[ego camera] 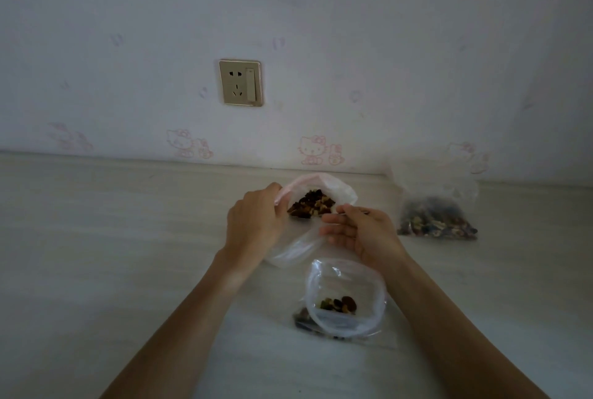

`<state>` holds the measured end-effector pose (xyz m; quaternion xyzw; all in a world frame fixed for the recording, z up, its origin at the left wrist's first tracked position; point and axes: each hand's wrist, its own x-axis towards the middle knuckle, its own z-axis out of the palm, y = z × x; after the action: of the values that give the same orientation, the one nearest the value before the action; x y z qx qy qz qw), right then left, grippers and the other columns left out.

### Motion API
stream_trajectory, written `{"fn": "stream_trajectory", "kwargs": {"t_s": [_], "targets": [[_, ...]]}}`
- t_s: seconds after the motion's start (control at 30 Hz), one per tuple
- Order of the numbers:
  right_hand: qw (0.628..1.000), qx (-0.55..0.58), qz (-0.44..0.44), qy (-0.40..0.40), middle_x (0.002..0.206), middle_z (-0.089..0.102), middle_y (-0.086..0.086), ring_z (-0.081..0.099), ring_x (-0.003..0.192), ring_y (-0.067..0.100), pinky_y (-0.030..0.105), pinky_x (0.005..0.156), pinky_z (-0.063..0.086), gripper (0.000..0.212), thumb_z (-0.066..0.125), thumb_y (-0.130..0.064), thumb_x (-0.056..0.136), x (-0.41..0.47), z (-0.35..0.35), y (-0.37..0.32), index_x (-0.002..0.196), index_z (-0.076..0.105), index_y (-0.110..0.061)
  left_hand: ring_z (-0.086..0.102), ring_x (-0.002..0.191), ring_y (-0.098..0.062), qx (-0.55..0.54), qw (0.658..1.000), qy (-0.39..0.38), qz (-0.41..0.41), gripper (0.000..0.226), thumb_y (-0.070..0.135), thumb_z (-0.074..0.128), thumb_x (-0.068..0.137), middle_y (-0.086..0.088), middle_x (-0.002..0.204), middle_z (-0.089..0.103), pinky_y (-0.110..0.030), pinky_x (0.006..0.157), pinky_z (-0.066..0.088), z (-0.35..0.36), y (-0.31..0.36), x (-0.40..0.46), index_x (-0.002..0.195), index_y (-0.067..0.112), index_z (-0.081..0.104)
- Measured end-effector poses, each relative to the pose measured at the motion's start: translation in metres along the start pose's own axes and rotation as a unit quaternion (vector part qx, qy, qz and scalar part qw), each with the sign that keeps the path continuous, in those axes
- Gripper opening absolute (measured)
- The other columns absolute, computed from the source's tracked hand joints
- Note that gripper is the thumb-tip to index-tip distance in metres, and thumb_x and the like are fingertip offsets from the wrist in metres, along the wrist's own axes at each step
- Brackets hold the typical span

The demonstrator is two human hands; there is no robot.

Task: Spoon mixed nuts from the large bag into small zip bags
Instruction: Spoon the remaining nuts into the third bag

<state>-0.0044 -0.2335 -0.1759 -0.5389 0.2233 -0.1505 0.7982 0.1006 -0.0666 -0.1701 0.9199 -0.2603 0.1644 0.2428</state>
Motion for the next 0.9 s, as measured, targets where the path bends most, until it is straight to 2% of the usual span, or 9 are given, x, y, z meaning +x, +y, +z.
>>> {"fn": "stream_trajectory", "kwargs": {"t_s": [0.2, 0.3, 0.5, 0.9], "targets": [[0.999, 0.002, -0.02, 0.025, 0.084, 0.077, 0.02, 0.076, 0.067, 0.029, 0.032, 0.052, 0.059, 0.021, 0.05, -0.011, 0.107, 0.0, 0.003, 0.0, 0.102, 0.064, 0.004, 0.061, 0.07, -0.029, -0.038, 0.999, -0.005, 0.011, 0.023, 0.043, 0.049, 0.106, 0.006, 0.069, 0.056, -0.038, 0.063, 0.049, -0.008, 0.005, -0.003, 0.093, 0.026, 0.06], [0.999, -0.014, -0.026, 0.019, 0.085, 0.077, 0.019, 0.076, 0.068, 0.028, 0.031, 0.051, 0.059, 0.021, 0.05, -0.011, 0.107, -0.001, 0.003, 0.0, 0.105, 0.064, 0.004, 0.064, 0.073, -0.03, -0.058, 0.998, -0.012, 0.009, 0.024, 0.042, 0.049, 0.106, 0.001, 0.075, 0.065, -0.044, 0.07, 0.055, -0.012, 0.008, -0.003, 0.096, 0.025, 0.062], [0.998, -0.048, -0.051, -0.003, 0.092, 0.078, 0.019, 0.076, 0.069, 0.029, 0.031, 0.051, 0.058, 0.018, 0.051, -0.007, 0.106, -0.003, 0.0, 0.001, 0.115, 0.064, 0.002, 0.067, 0.073, -0.022, -0.08, 0.996, -0.012, 0.029, 0.024, 0.041, 0.049, 0.106, 0.005, 0.081, 0.072, -0.044, 0.07, 0.056, -0.015, 0.009, -0.007, 0.106, 0.026, 0.067], [0.999, -0.01, -0.044, 0.027, 0.088, 0.077, 0.021, 0.076, 0.073, 0.033, 0.034, 0.051, 0.057, 0.03, 0.047, -0.022, 0.109, -0.006, -0.008, -0.002, 0.108, 0.067, 0.001, 0.067, 0.073, -0.021, -0.077, 0.997, 0.012, 0.003, 0.027, 0.043, 0.046, 0.107, 0.008, 0.081, 0.071, -0.044, 0.07, 0.057, -0.013, 0.003, -0.006, 0.105, 0.027, 0.067]]}}
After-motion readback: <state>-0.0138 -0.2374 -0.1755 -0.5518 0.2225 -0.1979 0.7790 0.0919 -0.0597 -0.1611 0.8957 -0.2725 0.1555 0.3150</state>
